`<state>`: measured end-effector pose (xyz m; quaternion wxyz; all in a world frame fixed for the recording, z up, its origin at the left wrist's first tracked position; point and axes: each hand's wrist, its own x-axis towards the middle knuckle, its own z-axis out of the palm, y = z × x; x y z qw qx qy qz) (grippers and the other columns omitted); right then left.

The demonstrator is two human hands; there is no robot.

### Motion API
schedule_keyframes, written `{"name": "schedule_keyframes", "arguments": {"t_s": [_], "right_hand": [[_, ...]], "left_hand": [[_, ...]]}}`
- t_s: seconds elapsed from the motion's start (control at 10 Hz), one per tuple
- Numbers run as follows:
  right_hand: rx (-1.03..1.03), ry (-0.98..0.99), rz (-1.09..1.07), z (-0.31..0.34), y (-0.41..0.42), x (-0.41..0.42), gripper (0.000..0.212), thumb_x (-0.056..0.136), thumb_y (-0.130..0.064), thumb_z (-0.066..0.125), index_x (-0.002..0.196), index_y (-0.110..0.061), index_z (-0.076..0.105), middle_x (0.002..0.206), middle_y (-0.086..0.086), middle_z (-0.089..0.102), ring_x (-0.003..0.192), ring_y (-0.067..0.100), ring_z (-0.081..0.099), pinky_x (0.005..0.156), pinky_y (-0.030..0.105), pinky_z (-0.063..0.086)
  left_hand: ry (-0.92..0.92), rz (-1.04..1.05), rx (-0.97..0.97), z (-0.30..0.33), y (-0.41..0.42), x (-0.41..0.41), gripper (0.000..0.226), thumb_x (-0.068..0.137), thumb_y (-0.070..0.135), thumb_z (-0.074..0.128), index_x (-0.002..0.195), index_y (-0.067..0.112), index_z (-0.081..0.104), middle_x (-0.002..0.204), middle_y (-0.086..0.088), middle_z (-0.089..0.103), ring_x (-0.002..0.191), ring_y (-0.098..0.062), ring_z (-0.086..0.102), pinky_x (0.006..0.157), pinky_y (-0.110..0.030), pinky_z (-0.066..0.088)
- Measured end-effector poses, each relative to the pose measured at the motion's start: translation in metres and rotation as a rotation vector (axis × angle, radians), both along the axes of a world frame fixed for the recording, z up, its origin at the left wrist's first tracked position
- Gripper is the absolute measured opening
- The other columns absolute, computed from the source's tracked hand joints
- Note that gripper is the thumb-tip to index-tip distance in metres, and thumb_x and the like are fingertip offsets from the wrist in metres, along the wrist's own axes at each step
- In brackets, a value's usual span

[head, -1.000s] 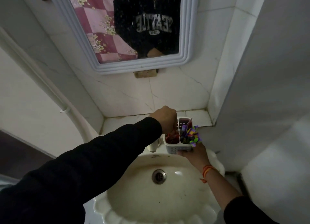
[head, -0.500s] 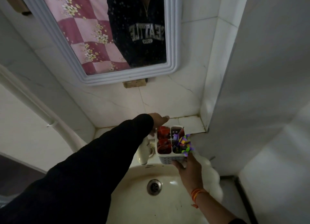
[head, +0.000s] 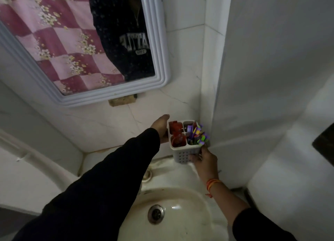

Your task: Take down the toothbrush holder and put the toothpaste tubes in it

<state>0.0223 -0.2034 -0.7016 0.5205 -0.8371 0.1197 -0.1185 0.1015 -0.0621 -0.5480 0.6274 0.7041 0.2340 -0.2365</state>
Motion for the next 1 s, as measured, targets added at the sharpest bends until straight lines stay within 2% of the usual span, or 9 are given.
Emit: {"name": "schedule_keyframes", "arguments": {"t_s": [0.1,0.2,0.3,0.4,0.6,0.7,0.8,0.9,1.0], "right_hand": [[-0.014,0.016,-0.034,-0.001,-0.008,0.019,0.061,0.075,-0.012,0.075,0.133,-0.014,0.056,0.104,0.014,0.074,0.096,0.028,0.069,0.081,0.024,0.048],[0.042,0.026,-0.143,-0.004,-0.009,0.027,0.062,0.072,-0.015,0.079,0.131,-0.017,0.06,0.099,0.008,0.076,0.09,0.022,0.07,0.08,0.025,0.052],[0.123,0.056,-0.357,-0.002,0.001,0.025,0.044,0.071,-0.021,0.082,0.113,-0.014,0.073,0.093,0.009,0.077,0.086,0.025,0.071,0.075,0.021,0.046],[0.232,0.107,-0.459,0.002,0.013,0.025,0.019,0.077,-0.02,0.078,0.093,-0.01,0.079,0.09,0.014,0.077,0.087,0.031,0.07,0.072,0.021,0.042],[0.258,0.157,-0.449,0.001,0.013,0.035,0.017,0.079,-0.018,0.073,0.091,-0.009,0.079,0.093,0.013,0.077,0.091,0.031,0.07,0.075,0.019,0.041],[0.285,0.189,-0.339,0.005,0.009,0.026,0.022,0.079,-0.019,0.072,0.097,-0.009,0.078,0.101,0.007,0.077,0.102,0.023,0.068,0.088,0.015,0.039],[0.223,0.16,-0.217,0.024,0.01,0.01,0.022,0.081,-0.015,0.071,0.1,-0.005,0.076,0.106,0.01,0.075,0.104,0.026,0.067,0.092,0.016,0.04],[0.185,0.059,-0.005,0.055,0.016,-0.002,0.023,0.081,-0.011,0.07,0.103,-0.003,0.07,0.102,0.011,0.073,0.098,0.027,0.068,0.091,0.031,0.052],[-0.075,-0.063,0.121,0.093,0.025,-0.017,0.04,0.079,-0.021,0.07,0.118,-0.014,0.062,0.108,-0.003,0.061,0.099,0.019,0.059,0.09,0.034,0.051]], "left_hand": [[0.024,0.046,-0.079,-0.009,-0.01,0.007,0.057,0.1,0.046,0.047,0.127,-0.001,0.062,0.088,-0.012,0.068,0.08,-0.026,0.068,0.058,-0.028,0.054],[0.073,0.076,-0.098,-0.019,-0.015,0.012,0.053,0.095,0.054,0.046,0.106,0.007,0.067,0.091,-0.009,0.065,0.082,-0.028,0.063,0.072,-0.037,0.052],[0.096,0.078,-0.154,-0.02,-0.025,0.005,0.047,0.099,0.052,0.037,0.084,0.013,0.06,0.08,-0.007,0.062,0.077,-0.026,0.055,0.067,-0.033,0.042],[0.08,0.097,-0.217,-0.023,-0.036,0.002,0.048,0.097,0.054,0.036,0.089,0.017,0.065,0.054,-0.003,0.071,0.076,-0.023,0.055,0.069,-0.028,0.037],[0.024,0.136,-0.213,-0.026,-0.037,0.003,0.044,0.098,0.051,0.04,0.083,0.018,0.065,0.047,0.004,0.068,0.073,-0.019,0.057,0.065,-0.026,0.04],[-0.026,0.153,-0.206,-0.026,-0.03,-0.004,0.037,0.101,0.045,0.044,0.089,0.015,0.062,0.064,-0.001,0.073,0.079,-0.016,0.057,0.075,-0.029,0.041],[-0.137,0.088,0.016,-0.02,-0.019,-0.016,0.051,0.098,0.047,0.048,0.128,0.008,0.06,0.128,-0.013,0.064,0.114,-0.029,0.06,0.088,-0.035,0.043],[-0.323,-0.079,0.341,-0.005,-0.001,-0.032,0.055,0.098,0.048,0.048,0.127,0.004,0.064,0.13,-0.014,0.066,0.121,-0.035,0.059,0.095,-0.035,0.046],[-0.537,-0.168,0.555,0.023,0.023,-0.065,0.048,0.102,0.044,0.046,0.13,0.009,0.063,0.134,-0.012,0.064,0.123,-0.03,0.057,0.092,-0.029,0.043]]}}
